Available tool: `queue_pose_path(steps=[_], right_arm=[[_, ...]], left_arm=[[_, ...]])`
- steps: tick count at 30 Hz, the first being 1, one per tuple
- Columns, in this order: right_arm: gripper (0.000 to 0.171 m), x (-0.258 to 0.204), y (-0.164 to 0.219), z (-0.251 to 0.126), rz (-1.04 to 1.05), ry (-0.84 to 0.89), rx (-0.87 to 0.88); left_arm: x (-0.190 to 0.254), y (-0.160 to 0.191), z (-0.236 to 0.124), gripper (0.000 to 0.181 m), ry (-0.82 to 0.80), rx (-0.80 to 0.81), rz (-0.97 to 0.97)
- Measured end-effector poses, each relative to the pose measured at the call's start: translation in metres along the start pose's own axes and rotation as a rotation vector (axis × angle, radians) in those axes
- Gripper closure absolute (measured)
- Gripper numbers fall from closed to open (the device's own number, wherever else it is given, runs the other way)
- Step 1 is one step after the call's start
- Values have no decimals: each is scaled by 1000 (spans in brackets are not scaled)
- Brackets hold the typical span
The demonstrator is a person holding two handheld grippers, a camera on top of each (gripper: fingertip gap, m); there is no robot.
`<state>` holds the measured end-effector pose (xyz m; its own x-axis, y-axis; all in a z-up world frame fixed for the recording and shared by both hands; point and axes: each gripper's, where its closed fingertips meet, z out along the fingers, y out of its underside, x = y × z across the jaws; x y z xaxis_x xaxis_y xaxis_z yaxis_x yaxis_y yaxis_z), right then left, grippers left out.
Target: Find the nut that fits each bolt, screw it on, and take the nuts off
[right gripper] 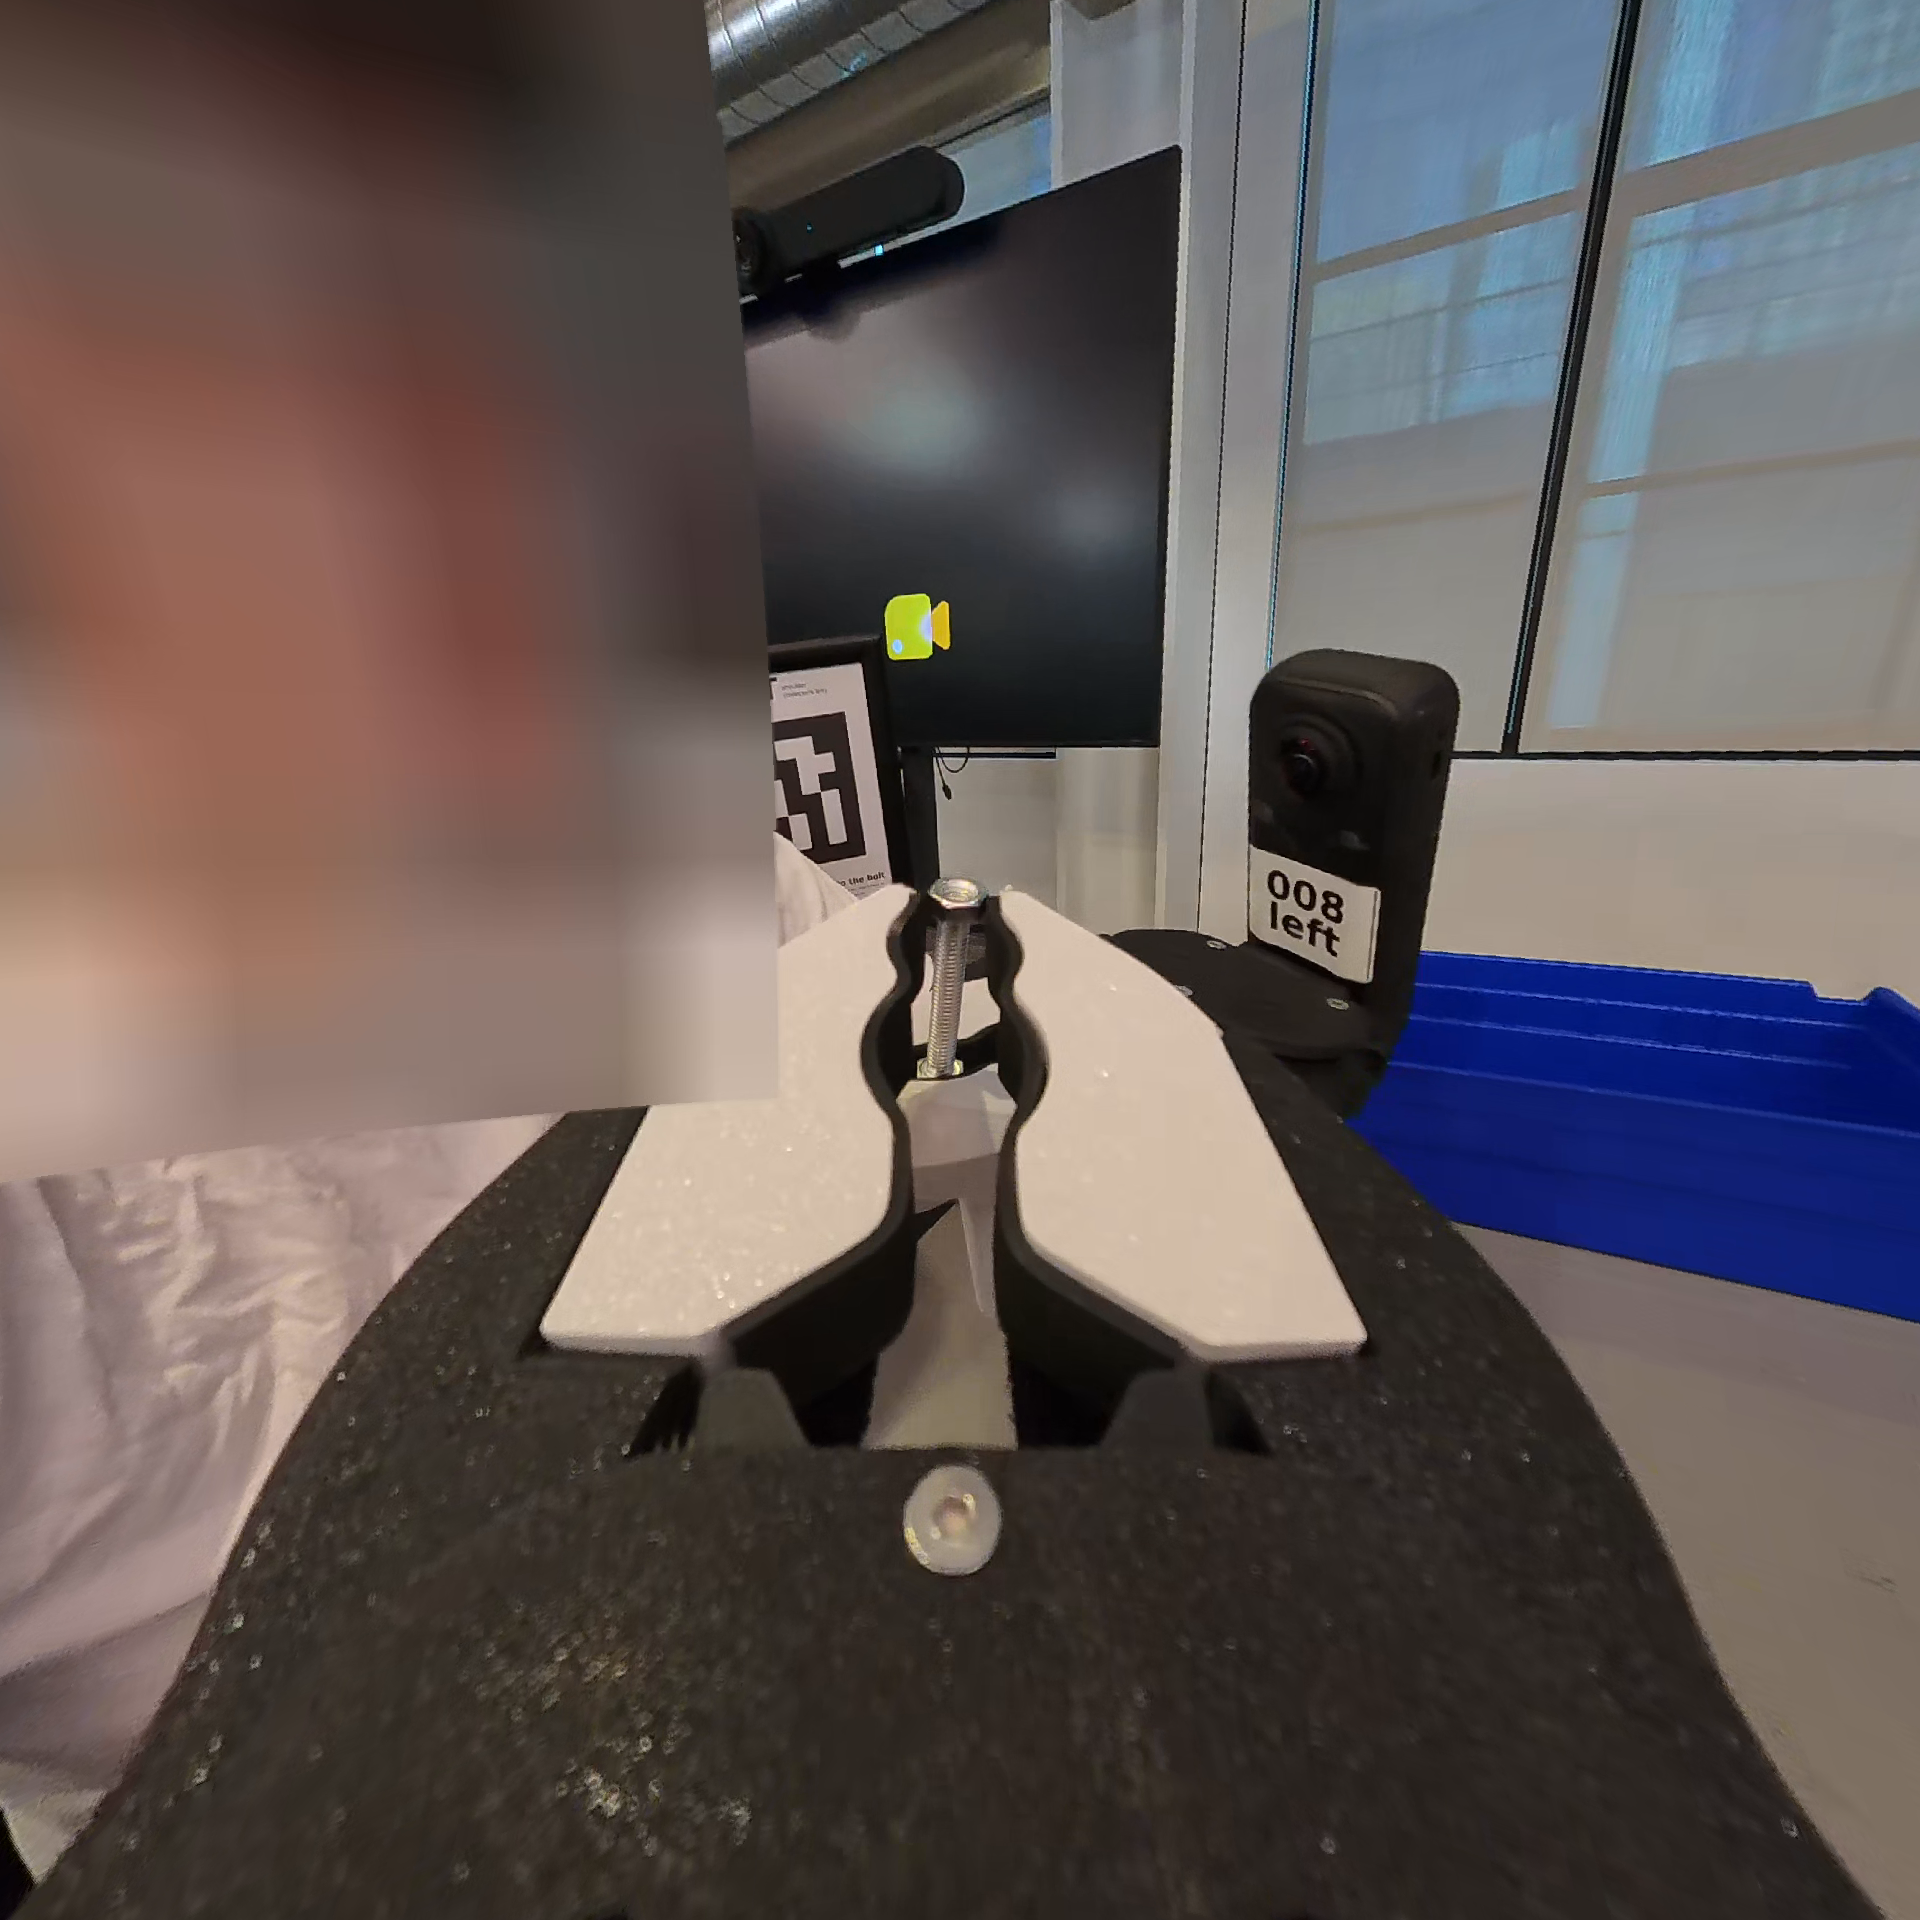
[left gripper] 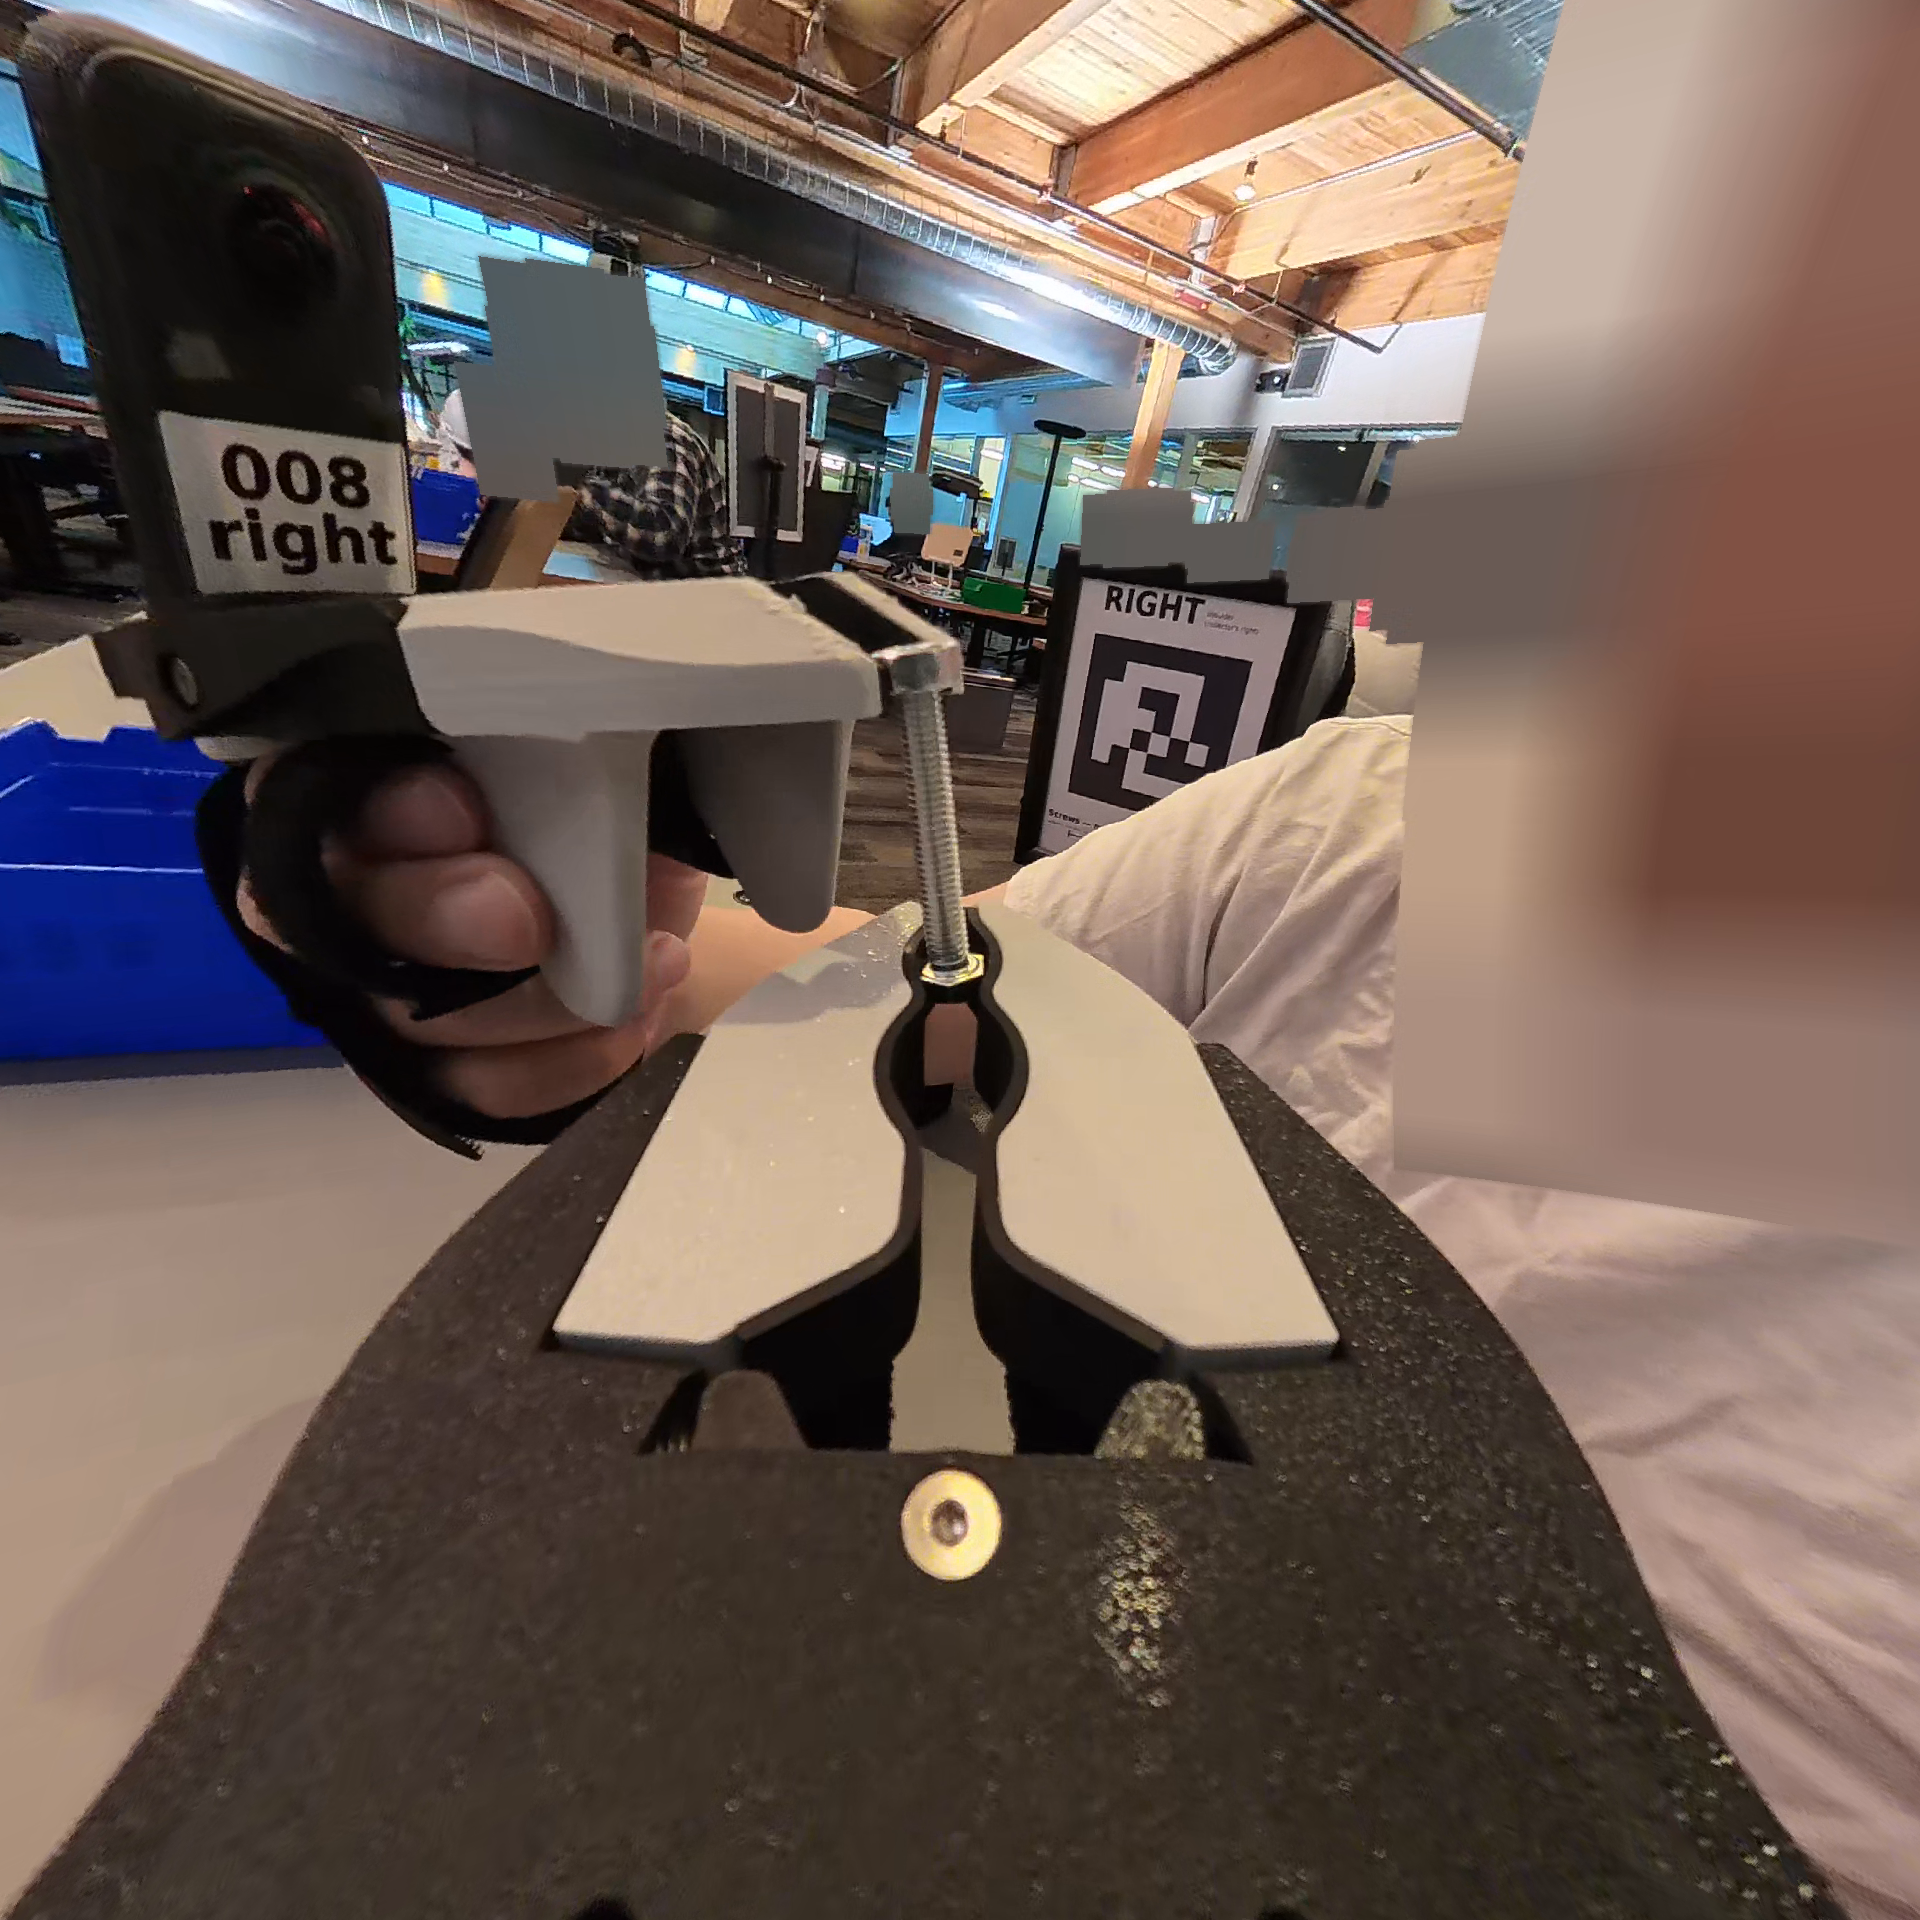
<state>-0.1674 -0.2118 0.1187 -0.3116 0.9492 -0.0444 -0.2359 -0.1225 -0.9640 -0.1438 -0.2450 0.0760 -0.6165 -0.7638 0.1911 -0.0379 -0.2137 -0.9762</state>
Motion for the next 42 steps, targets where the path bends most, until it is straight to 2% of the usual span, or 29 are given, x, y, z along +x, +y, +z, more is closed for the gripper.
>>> queue_pose_path(steps=[2,6,10,13,15,18,20,27,39,42], right_arm=[[159,1,-1,0,8,3,3],[146,10,-7,-5,12,72,22],[142,26,-15,-12,-52,246,8],[139,46,-20,-20,-162,486,-40],[139,59,-23,-28,-226,659,-63],[141,66,-25,-33,-315,821,-74],[141,66,-21,-26,-343,846,-100],[146,77,-5,-23,-371,959,-176],[160,76,1,-20,-345,900,-198],[160,73,0,-18,-334,849,-202]], left_arm=[[-1,0,0,178,-7,1,3],[-9,-5,-5,178,-80,12,46],[-47,-7,-24,178,-420,-51,228],[-68,-12,-42,178,-653,-82,346],[-78,-15,-53,178,-755,-70,348],[-89,-17,-68,178,-861,-52,328],[-95,-16,-75,178,-923,-70,345],[-96,-10,-71,178,-974,-124,399],[-94,-11,-69,178,-963,-133,403],[-91,-10,-63,178,-904,-119,381]])
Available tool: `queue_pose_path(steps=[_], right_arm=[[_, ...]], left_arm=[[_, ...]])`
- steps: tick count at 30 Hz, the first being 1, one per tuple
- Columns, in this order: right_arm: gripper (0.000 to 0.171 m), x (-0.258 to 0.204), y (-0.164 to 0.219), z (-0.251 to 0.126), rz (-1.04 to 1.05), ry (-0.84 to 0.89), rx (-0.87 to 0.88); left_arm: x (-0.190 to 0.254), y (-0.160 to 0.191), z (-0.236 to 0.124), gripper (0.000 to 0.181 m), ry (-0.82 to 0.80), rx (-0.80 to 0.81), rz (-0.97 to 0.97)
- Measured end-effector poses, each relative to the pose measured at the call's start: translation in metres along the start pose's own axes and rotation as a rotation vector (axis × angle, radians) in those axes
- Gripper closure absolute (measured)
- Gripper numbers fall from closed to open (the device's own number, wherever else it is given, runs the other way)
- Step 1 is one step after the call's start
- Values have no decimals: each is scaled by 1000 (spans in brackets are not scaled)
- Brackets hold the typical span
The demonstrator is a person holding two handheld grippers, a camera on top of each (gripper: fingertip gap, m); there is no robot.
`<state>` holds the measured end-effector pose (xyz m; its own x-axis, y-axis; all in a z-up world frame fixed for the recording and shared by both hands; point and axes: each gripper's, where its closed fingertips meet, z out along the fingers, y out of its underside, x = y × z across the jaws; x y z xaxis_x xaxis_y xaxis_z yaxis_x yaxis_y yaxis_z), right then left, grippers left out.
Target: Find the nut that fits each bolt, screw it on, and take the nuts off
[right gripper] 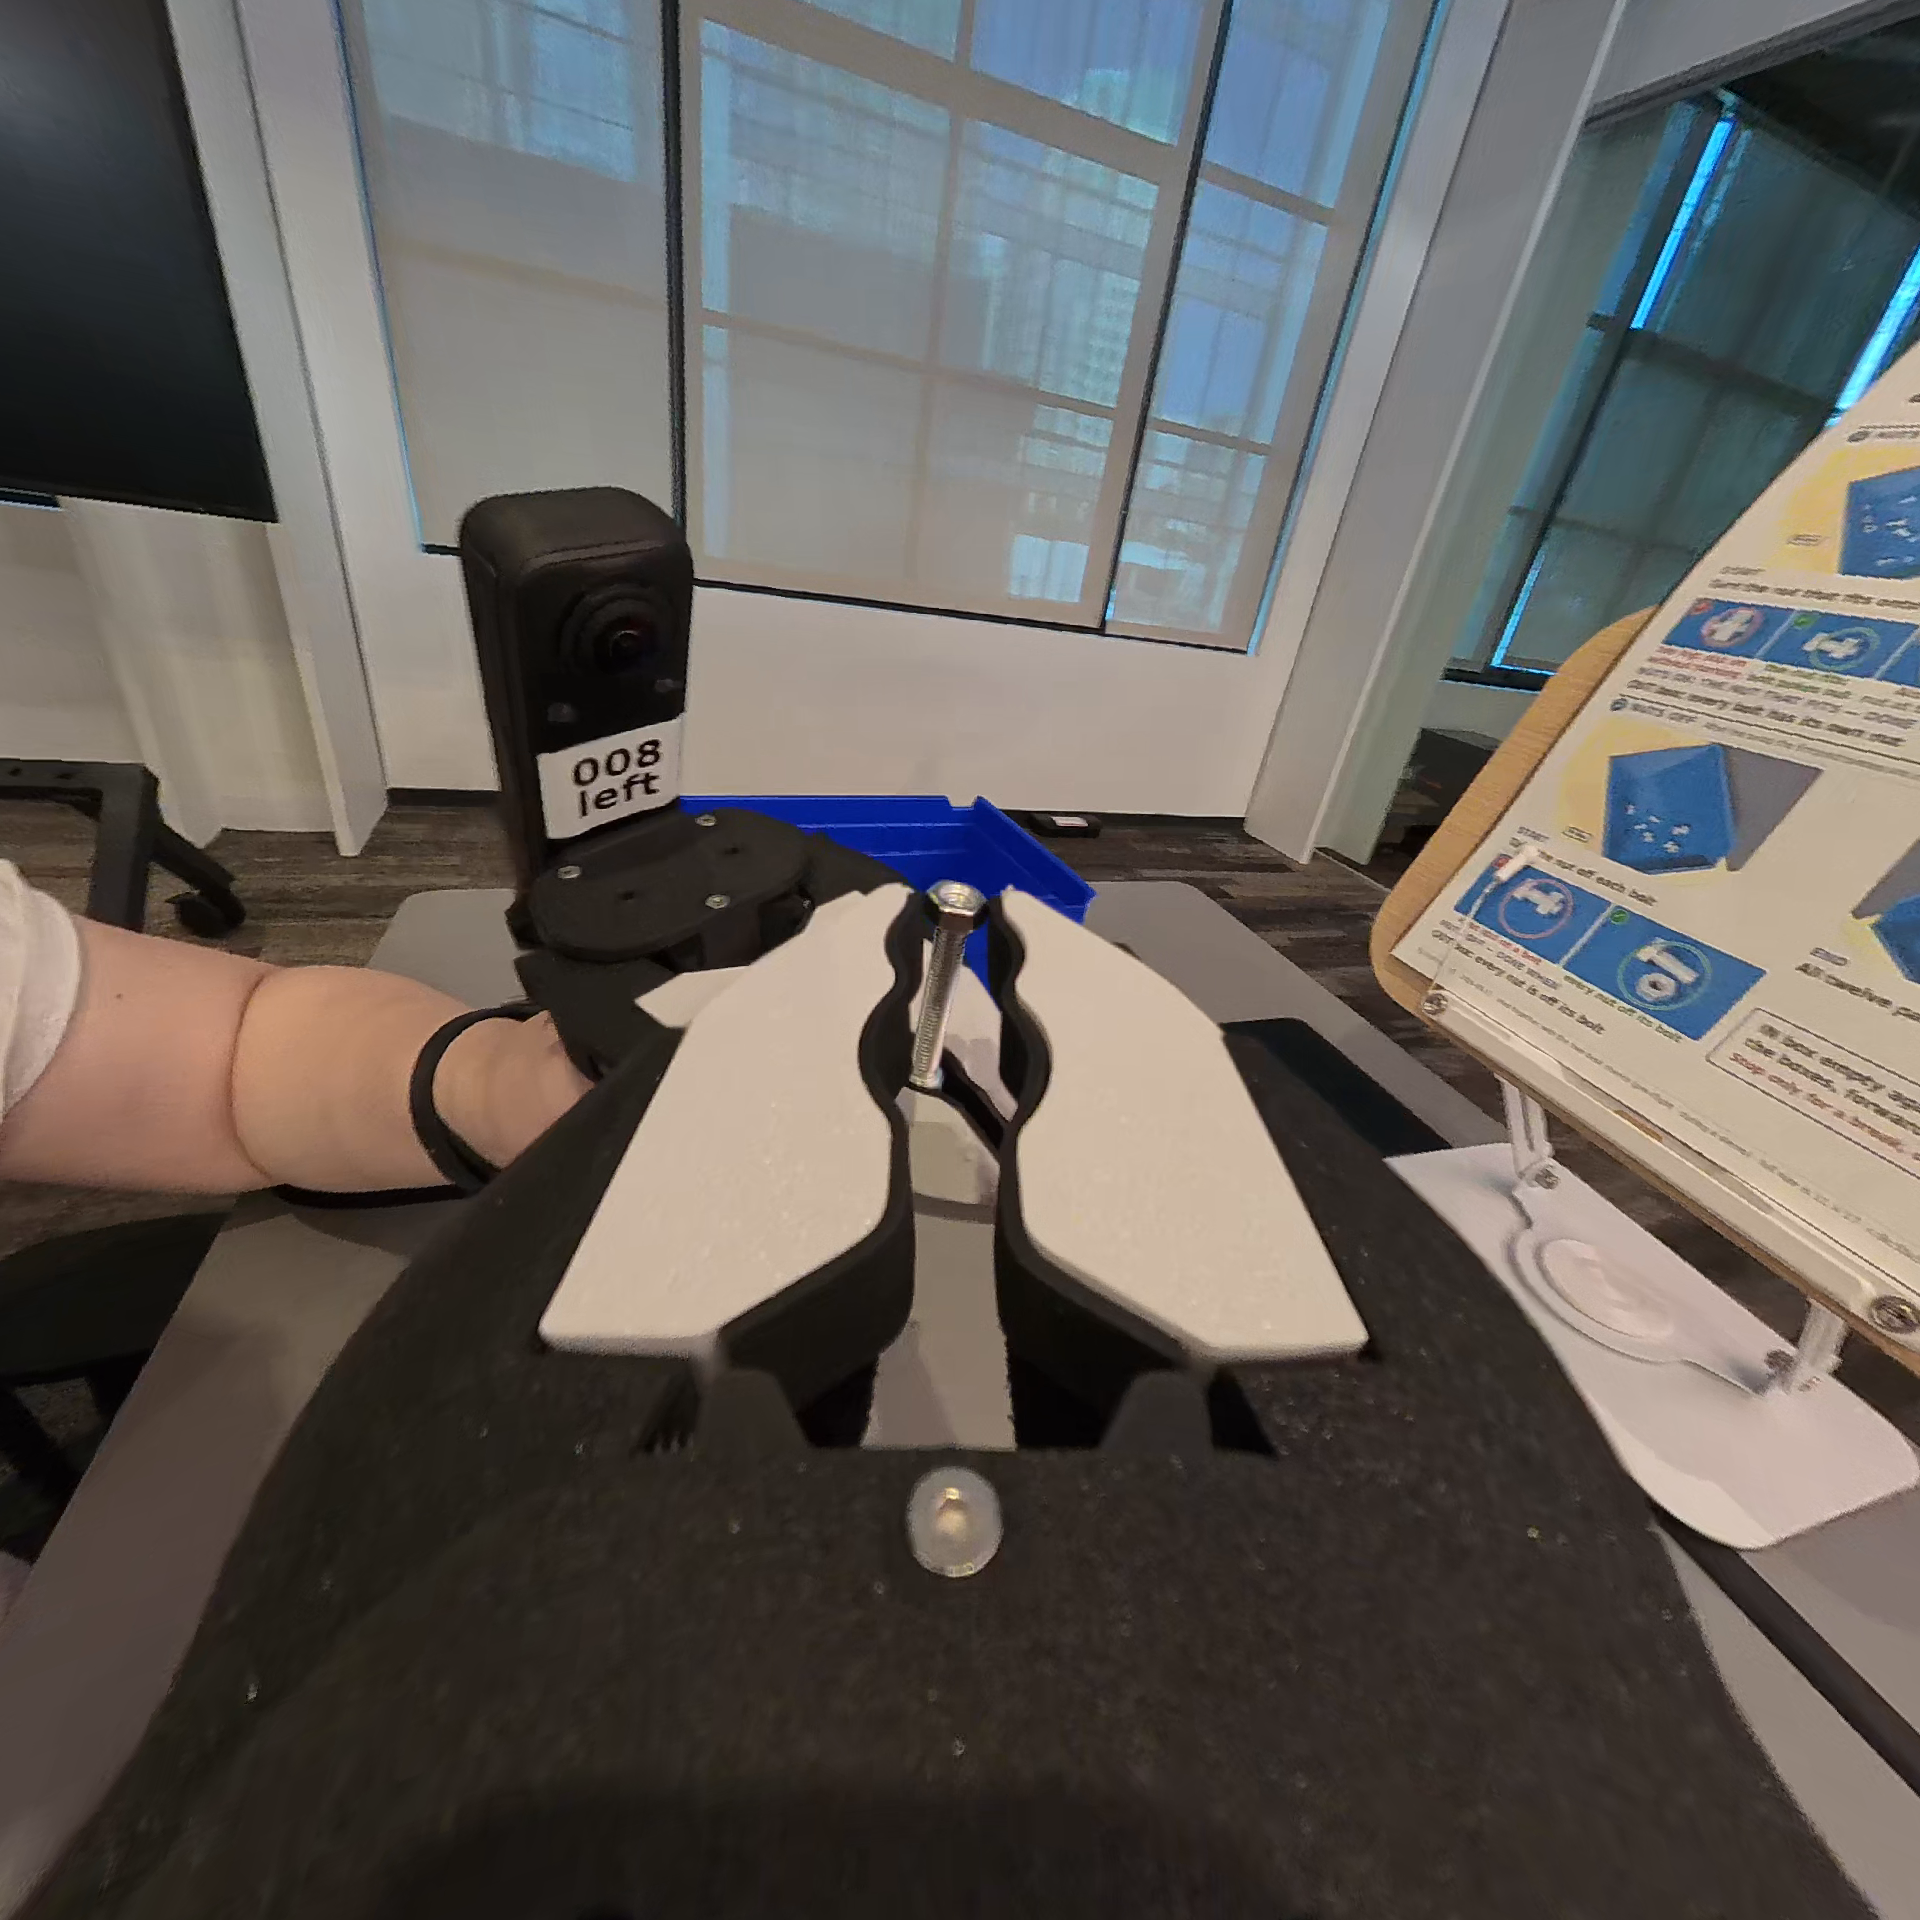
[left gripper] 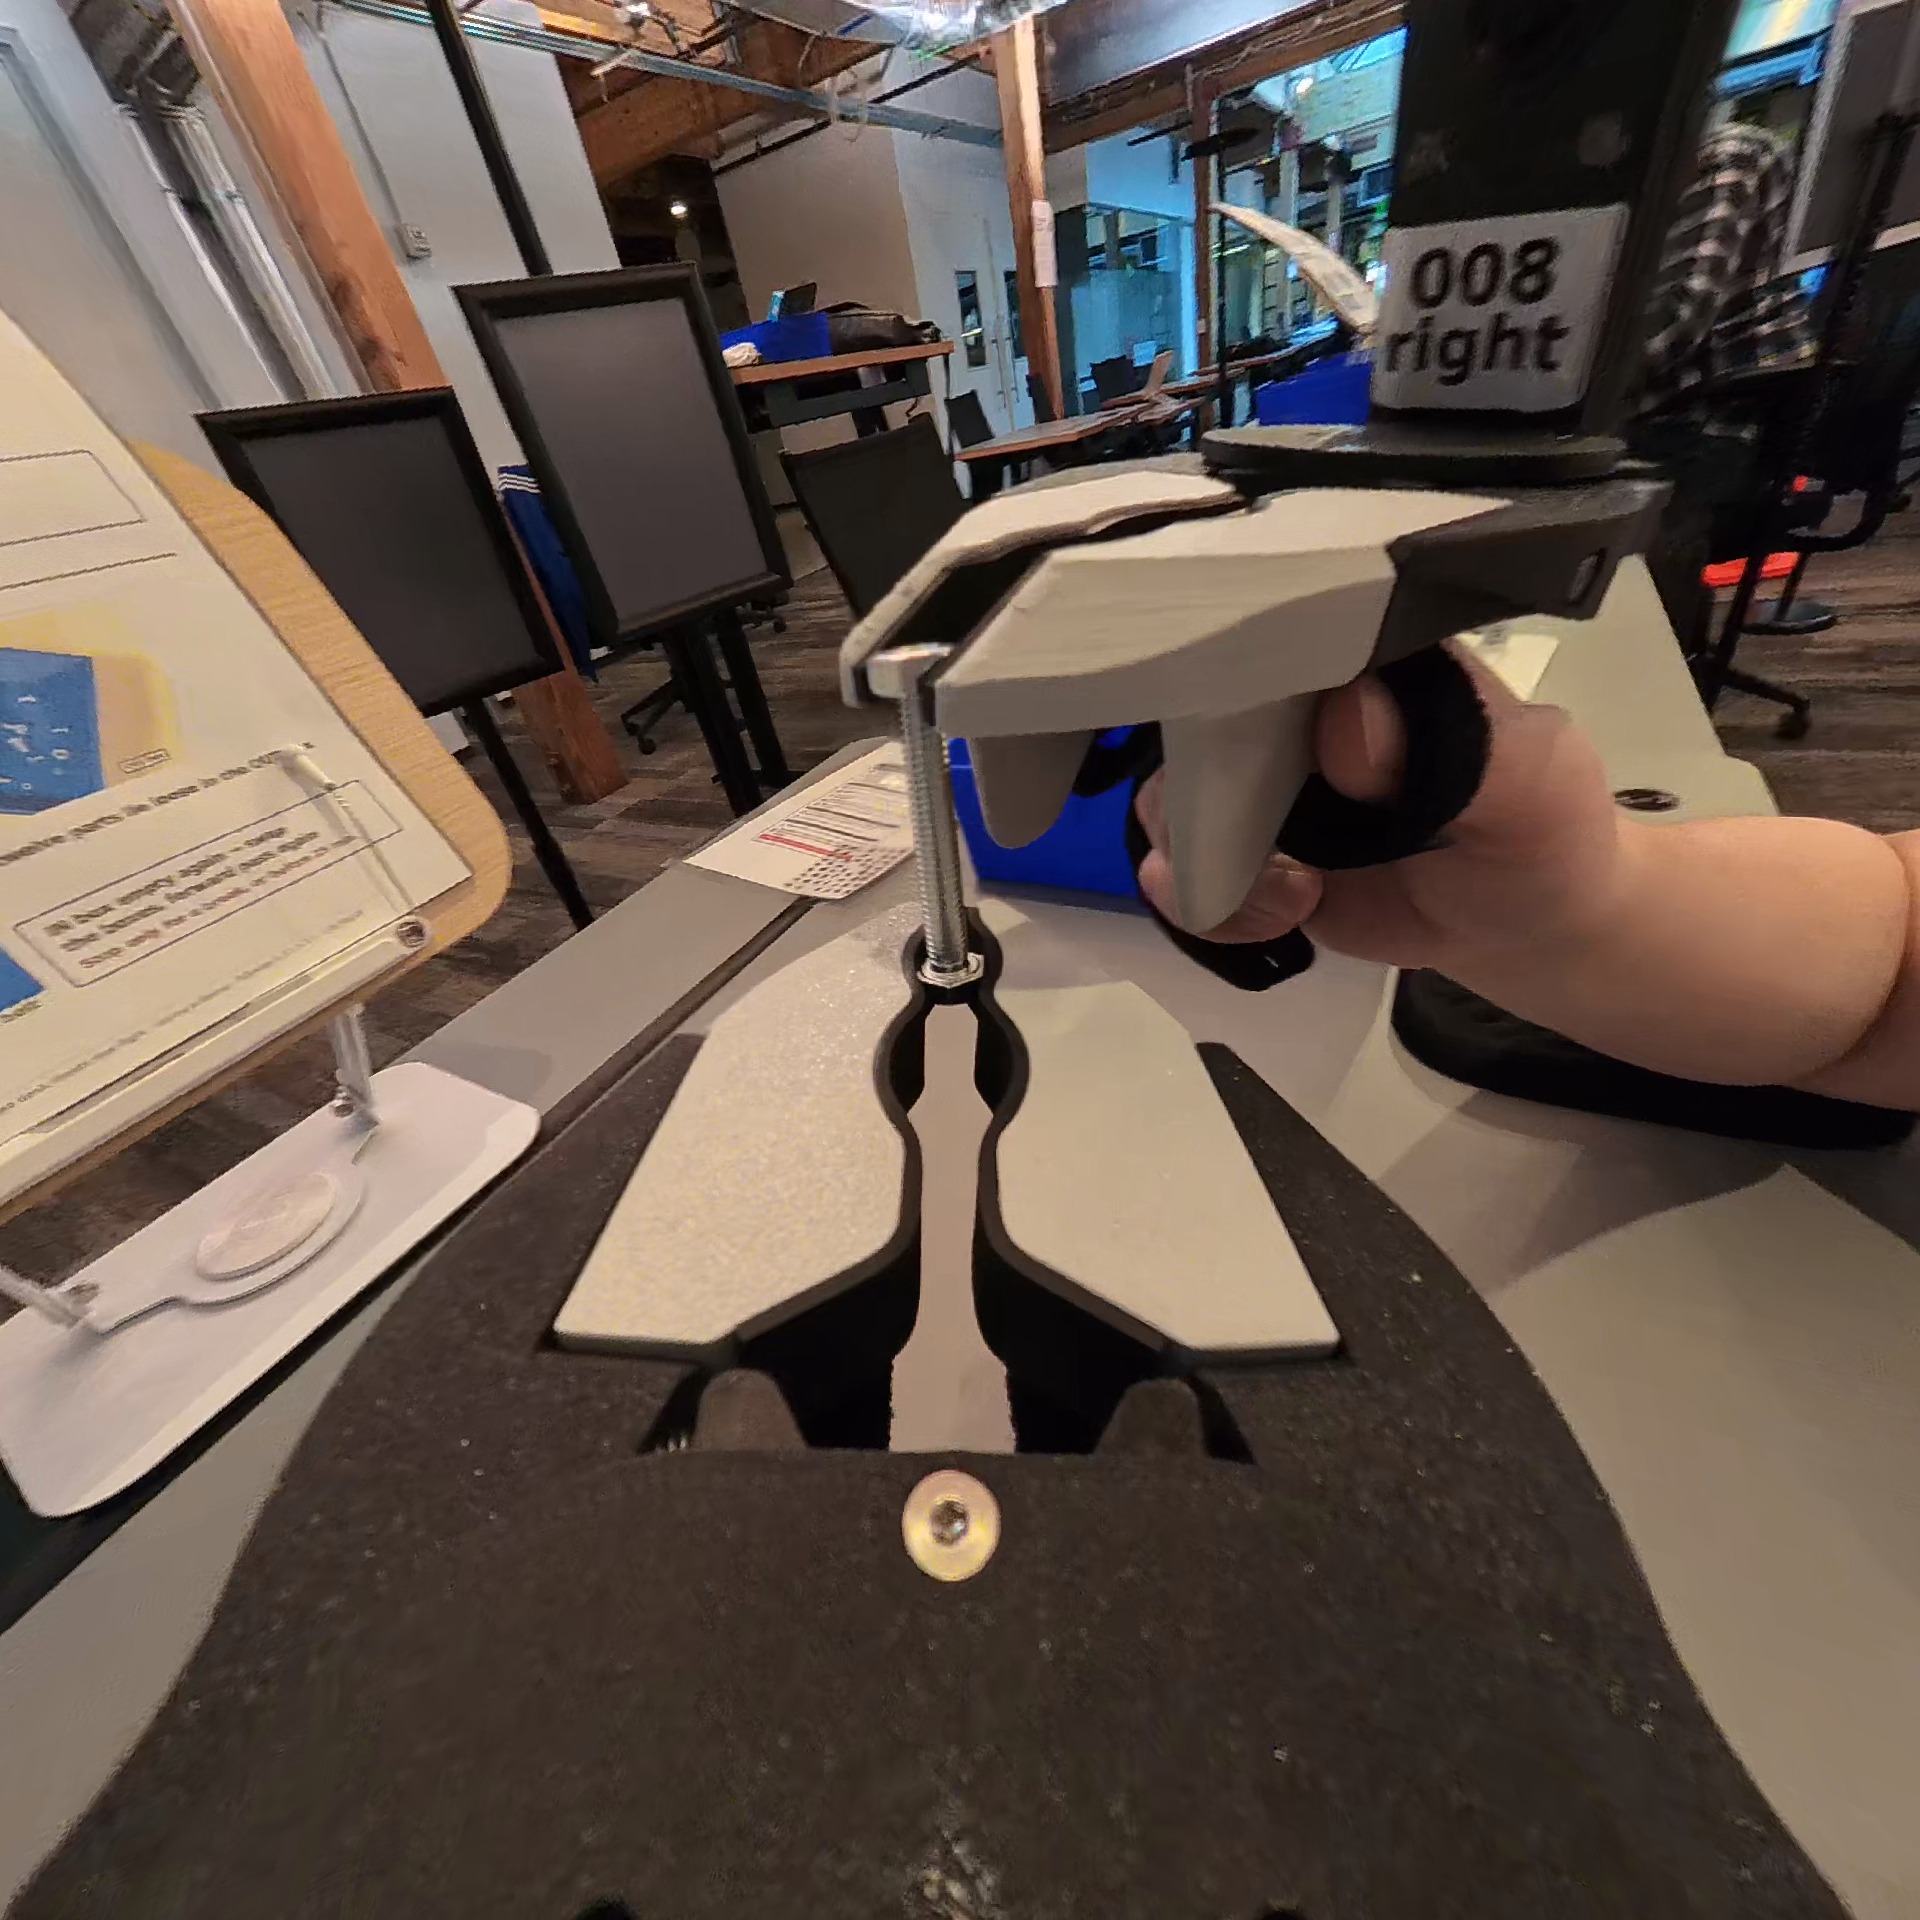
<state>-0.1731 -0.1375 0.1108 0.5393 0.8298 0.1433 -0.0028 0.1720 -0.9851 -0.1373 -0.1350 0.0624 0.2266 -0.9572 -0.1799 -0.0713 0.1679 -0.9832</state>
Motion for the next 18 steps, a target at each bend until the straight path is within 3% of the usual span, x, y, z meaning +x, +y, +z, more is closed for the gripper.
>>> queue_pose_path(steps=[5,12,18], right_arm=[[161,-12,-8,-8,67,-227,37],[161,-44,-18,-35,165,-655,173],[161,-60,-18,-45,176,-806,253]], left_arm=[[25,-11,-4,178,253,46,-103],[83,-27,-27,178,777,97,-317],[108,-33,-42,178,1055,118,-509]])
